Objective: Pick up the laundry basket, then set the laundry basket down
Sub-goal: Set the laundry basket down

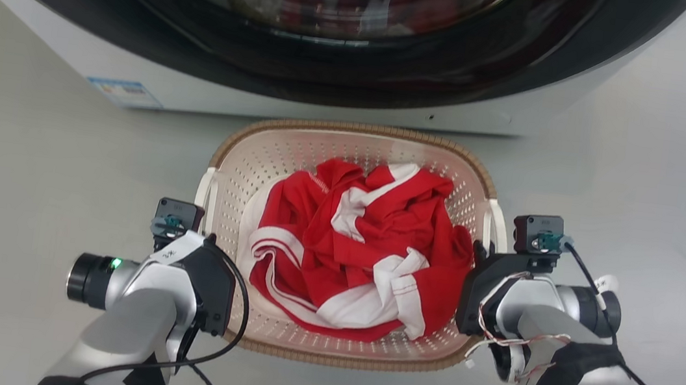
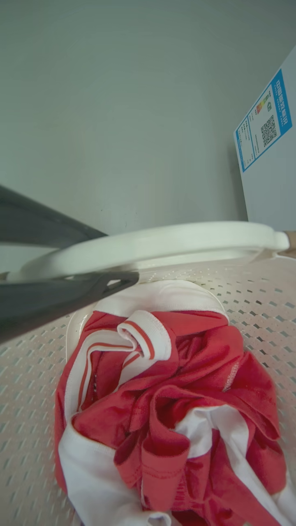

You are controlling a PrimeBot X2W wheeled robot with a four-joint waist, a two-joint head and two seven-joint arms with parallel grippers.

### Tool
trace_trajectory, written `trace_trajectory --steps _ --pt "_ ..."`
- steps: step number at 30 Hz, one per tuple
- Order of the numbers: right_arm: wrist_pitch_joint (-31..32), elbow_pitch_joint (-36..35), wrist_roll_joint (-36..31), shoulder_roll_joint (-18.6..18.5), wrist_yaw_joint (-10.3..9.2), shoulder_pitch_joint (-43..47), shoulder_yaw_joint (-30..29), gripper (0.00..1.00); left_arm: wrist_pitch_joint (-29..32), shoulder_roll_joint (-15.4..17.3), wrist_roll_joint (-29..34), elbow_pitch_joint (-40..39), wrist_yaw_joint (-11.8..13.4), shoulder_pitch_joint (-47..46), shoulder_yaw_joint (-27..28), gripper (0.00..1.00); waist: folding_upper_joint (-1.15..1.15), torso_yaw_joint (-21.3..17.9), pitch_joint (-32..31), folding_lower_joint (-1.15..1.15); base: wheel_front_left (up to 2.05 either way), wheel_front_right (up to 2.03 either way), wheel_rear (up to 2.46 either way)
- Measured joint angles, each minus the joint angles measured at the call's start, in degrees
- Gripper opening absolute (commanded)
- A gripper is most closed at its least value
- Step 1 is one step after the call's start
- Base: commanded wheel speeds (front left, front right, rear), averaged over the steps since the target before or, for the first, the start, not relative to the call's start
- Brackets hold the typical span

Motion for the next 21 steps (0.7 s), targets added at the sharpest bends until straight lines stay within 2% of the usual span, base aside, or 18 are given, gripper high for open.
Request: trace_trajectory --steps 11,21 --pt "-2.1 2.2 -1.5 -0.5 0.37 -8.4 -0.4 0.0 -1.0 -0.3 0.3 -0.4 0.4 -7.3 0.2 0.0 0.0 2.2 12.0 0.0 0.0 0.0 0.0" --pt "-4.4 3.6 -2.4 -0.7 1.0 -12.8 -0.5 0.0 -2.6 -0.4 0.5 -0.3 0.9 -11.6 0.5 0.0 0.0 3.7 19.5 0.0 0.0 0.0 0.0"
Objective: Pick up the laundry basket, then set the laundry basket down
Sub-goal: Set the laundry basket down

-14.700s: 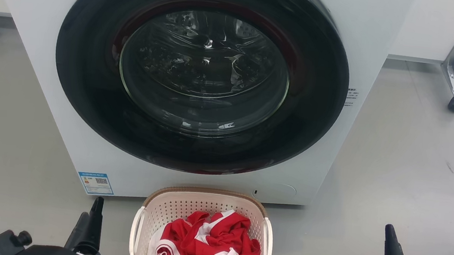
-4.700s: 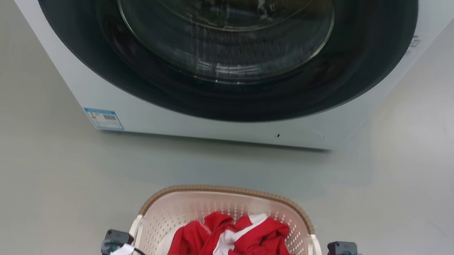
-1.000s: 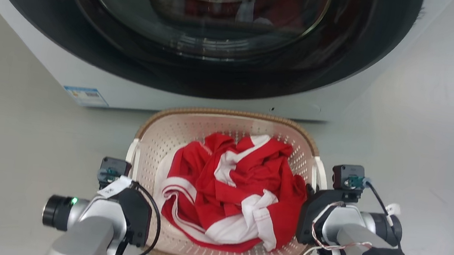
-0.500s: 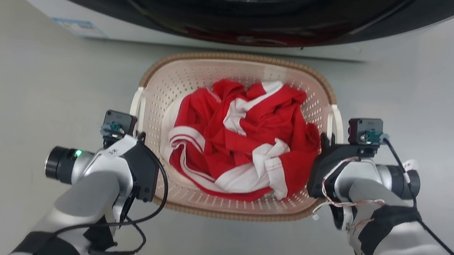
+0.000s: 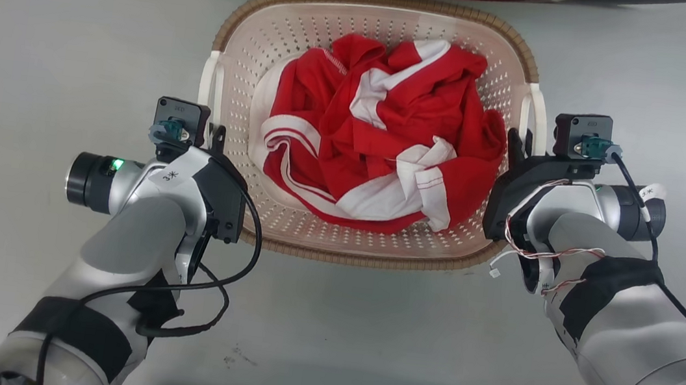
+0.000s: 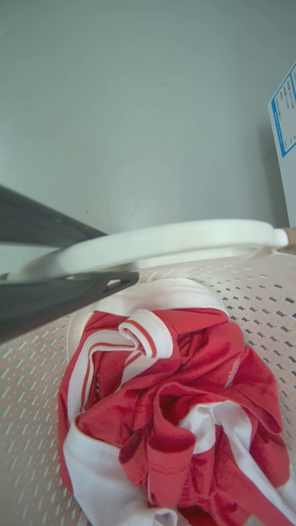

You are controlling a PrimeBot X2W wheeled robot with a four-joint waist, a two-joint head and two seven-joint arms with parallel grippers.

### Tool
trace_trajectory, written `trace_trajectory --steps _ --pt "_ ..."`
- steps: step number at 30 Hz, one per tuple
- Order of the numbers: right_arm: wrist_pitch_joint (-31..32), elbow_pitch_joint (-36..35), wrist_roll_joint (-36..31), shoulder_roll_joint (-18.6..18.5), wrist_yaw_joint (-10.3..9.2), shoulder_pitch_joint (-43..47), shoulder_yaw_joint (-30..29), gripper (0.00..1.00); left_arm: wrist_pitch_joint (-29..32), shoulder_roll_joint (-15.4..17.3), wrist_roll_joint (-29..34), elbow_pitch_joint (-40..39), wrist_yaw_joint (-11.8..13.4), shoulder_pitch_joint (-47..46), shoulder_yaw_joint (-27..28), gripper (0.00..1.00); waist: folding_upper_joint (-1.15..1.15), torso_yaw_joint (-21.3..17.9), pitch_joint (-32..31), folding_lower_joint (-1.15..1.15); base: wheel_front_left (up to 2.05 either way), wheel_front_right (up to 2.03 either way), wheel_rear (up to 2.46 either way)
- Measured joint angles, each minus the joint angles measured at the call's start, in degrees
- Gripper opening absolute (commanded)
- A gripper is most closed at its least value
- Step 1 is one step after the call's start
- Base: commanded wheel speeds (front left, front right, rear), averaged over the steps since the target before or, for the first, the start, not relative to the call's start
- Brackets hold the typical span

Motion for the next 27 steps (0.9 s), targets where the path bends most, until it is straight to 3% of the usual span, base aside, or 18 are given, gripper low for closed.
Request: trace_trajectory --steps 19,20,22,23,24,25,26,27 --pt "-2.6 2.1 -0.5 0.3 1.04 -2.3 0.0 0.0 -2.6 -0.4 0.6 1.8 0.0 -3.2 0.1 0.0 -0.01 1.0 2.8 -0.01 0.0 0.0 0.0" --pt "-2.6 2.2 -0.5 0.3 1.05 -2.3 0.0 0.07 -2.8 -0.4 0.6 1.9 0.0 -3.2 0.1 0.0 -0.01 1.0 2.8 -0.01 0.0 0.0 0.0" --pt "-3.0 2.4 -0.5 0.4 1.13 -2.3 0.0 0.36 -3.0 -0.5 0.6 2.1 0.0 -3.2 0.2 0.0 -0.01 1.0 2.7 -0.01 0.0 0.0 0.0" --pt "-3.0 2.7 -0.5 0.4 1.27 -2.2 0.1 0.45 -3.2 -0.5 0.6 2.2 0.0 -3.2 0.3 0.0 -0.01 1.0 2.7 -0.01 0.0 0.0 0.0" --pt "-3.1 2.8 -0.5 0.4 1.53 -2.2 0.2 0.53 -3.3 -0.5 0.6 2.3 0.0 -3.2 0.4 0.11 -0.01 1.0 2.6 -0.01 0.0 0.0 0.0" --pt "-3.1 2.8 -0.7 0.4 1.55 -2.2 0.2 0.91 -3.4 -0.6 0.6 2.4 0.0 -3.2 0.6 0.2 -0.01 1.0 2.6 -0.01 0.0 0.0 0.0" --pt "-3.2 2.8 -0.9 0.5 1.56 -2.2 0.2 0.91 -3.4 -0.6 0.6 2.5 0.0 -3.2 0.6 0.2 -0.01 1.0 2.5 -0.01 0.0 0.0 0.0" --pt "-3.3 2.8 -0.9 0.6 1.64 -2.2 0.3 1.0 -3.4 -0.8 0.6 2.7 0.0 -3.2 0.7 0.27 -0.01 1.0 2.4 -0.01 0.0 0.0 0.0"
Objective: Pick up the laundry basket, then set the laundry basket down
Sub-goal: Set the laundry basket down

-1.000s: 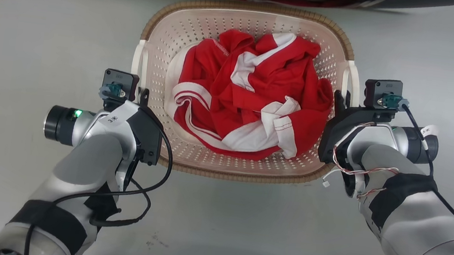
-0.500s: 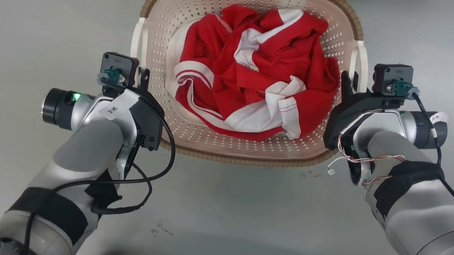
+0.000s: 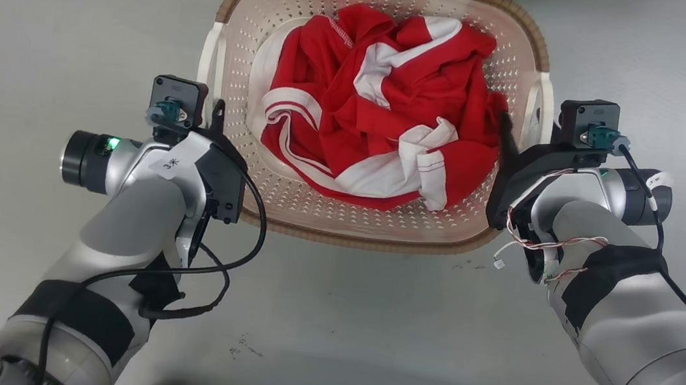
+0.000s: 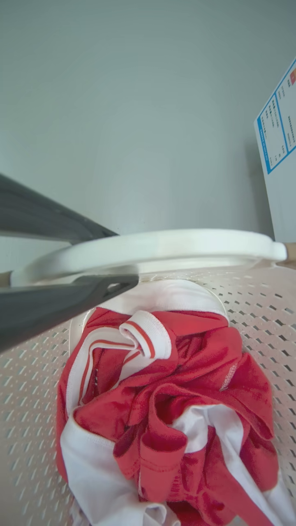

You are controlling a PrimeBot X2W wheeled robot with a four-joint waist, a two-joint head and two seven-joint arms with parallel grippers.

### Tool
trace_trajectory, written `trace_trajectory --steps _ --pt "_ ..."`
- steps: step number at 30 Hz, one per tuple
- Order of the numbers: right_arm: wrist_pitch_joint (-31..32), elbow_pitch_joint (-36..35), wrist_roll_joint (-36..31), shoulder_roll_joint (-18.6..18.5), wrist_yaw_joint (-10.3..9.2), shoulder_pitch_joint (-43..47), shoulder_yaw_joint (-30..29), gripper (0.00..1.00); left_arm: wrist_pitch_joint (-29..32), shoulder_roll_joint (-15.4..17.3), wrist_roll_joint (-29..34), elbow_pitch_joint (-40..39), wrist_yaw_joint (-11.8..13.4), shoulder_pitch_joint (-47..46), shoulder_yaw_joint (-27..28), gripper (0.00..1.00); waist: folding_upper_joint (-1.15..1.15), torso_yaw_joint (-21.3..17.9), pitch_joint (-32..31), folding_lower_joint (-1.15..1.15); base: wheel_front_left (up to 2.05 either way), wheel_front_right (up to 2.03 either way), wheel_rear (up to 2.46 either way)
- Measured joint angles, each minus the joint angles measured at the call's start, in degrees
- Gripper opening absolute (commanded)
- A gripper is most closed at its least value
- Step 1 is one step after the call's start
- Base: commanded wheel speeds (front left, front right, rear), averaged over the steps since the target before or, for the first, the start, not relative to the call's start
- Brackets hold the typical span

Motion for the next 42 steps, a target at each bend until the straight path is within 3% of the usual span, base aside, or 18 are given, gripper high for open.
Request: trace_trajectory --steps 4,6,7,25,42 --pt "-0.3 0.2 0.0 0.2 0.13 0.0 0.1 1.0 0.0 0.2 -0.3 0.8 0.1 0.0 0.8 0.49 0.0 0.0 -0.3 0.0 0.0 0.0 0.0" --pt "-0.3 0.3 0.0 0.2 0.24 0.0 0.1 1.0 0.0 0.0 -0.7 0.8 0.2 0.0 0.9 0.91 0.0 0.1 -0.5 0.0 0.0 0.0 0.0" --pt "-0.5 0.3 -0.1 0.2 0.24 0.0 0.2 1.0 0.0 -0.1 -0.7 0.8 0.3 0.1 1.0 1.0 0.0 0.1 -0.6 0.0 0.0 0.0 0.0" --pt "-1.9 1.1 -0.4 0.4 1.0 0.1 0.0 1.0 -2.6 0.0 -1.5 1.3 0.5 2.1 2.1 1.0 0.0 -0.5 -5.6 0.0 0.0 0.0 0.0" --pt "-2.8 -1.3 -0.4 0.3 2.96 5.0 -2.6 1.0 -4.6 1.5 -1.4 -0.5 -0.1 7.5 3.0 1.0 0.0 -2.6 -15.8 -0.01 0.0 0.0 0.0"
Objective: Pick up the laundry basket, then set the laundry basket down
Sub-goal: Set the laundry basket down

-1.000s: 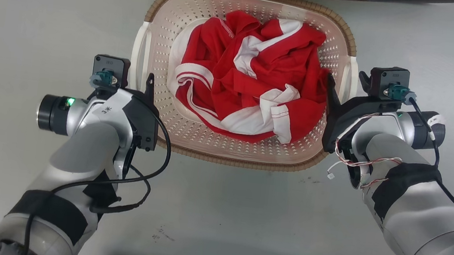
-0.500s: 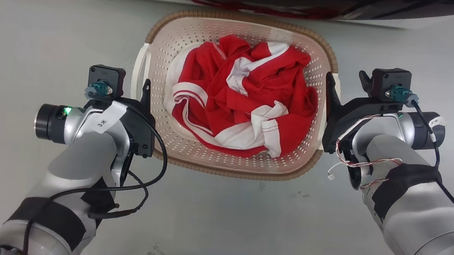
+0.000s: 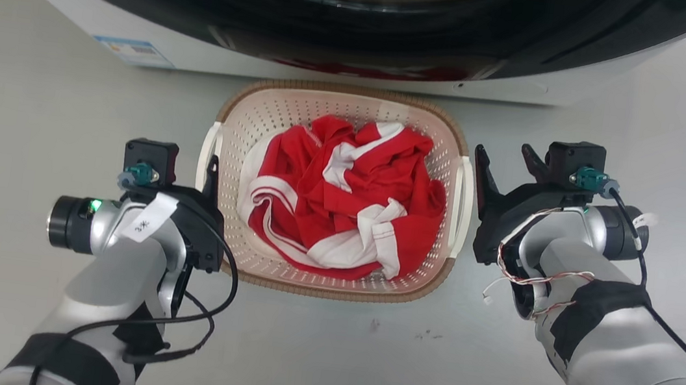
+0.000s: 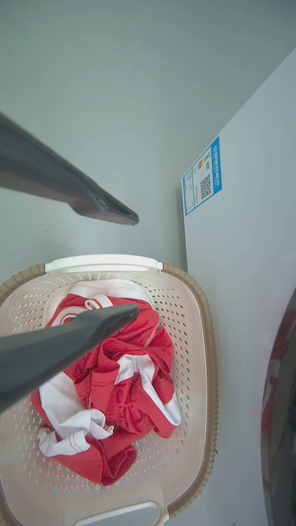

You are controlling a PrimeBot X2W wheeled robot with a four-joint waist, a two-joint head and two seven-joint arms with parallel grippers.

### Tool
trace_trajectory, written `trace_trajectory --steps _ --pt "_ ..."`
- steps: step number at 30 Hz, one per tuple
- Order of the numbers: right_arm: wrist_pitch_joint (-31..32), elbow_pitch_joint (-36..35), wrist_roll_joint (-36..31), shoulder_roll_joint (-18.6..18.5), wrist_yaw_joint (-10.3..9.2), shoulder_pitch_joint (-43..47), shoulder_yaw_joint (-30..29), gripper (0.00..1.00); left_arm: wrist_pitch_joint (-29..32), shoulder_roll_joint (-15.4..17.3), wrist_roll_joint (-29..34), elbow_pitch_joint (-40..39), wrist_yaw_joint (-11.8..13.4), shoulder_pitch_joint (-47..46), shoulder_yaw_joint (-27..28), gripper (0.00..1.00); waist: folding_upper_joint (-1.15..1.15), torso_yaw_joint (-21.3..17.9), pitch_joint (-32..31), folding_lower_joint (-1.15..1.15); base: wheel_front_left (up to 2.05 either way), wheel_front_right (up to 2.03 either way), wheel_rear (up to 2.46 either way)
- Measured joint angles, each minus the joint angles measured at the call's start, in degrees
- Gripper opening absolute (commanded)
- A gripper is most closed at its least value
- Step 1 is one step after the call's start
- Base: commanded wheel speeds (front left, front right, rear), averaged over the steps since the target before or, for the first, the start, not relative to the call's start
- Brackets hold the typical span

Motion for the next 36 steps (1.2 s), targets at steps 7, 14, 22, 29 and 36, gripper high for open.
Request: trace_trajectory --steps 7,14,22,29,36 --pt "0.0 -2.7 0.0 -0.7 -0.01 4.0 -2.7 1.0 0.0 0.6 0.3 -3.8 0.1 4.1 1.5 1.0 0.0 -0.6 -4.6 0.0 0.0 0.0 0.0" --pt "0.0 -7.3 -0.2 -2.8 -0.79 10.8 -7.0 1.0 0.0 2.2 2.3 -10.1 0.6 10.8 3.7 1.0 0.0 -1.2 -11.1 -0.01 0.0 0.0 0.0" --pt "0.0 -13.7 -3.2 -4.1 -2.12 18.7 -10.4 1.0 0.0 3.7 4.4 -17.8 1.2 19.3 7.2 1.0 -0.01 -1.6 -17.8 -0.01 0.0 0.0 0.0" --pt "0.0 -21.1 -6.4 -5.5 -3.6 26.6 -13.9 1.0 0.0 5.4 7.3 -25.4 1.6 28.5 10.7 1.0 -0.01 -2.0 -23.4 -0.01 0.0 0.0 0.0" --pt "0.0 -29.3 -10.3 -7.5 -4.48 35.3 -18.3 1.0 0.0 6.2 11.1 -31.8 1.6 37.8 18.3 1.0 -0.01 -2.6 -28.0 0.0 0.0 0.0 0.0"
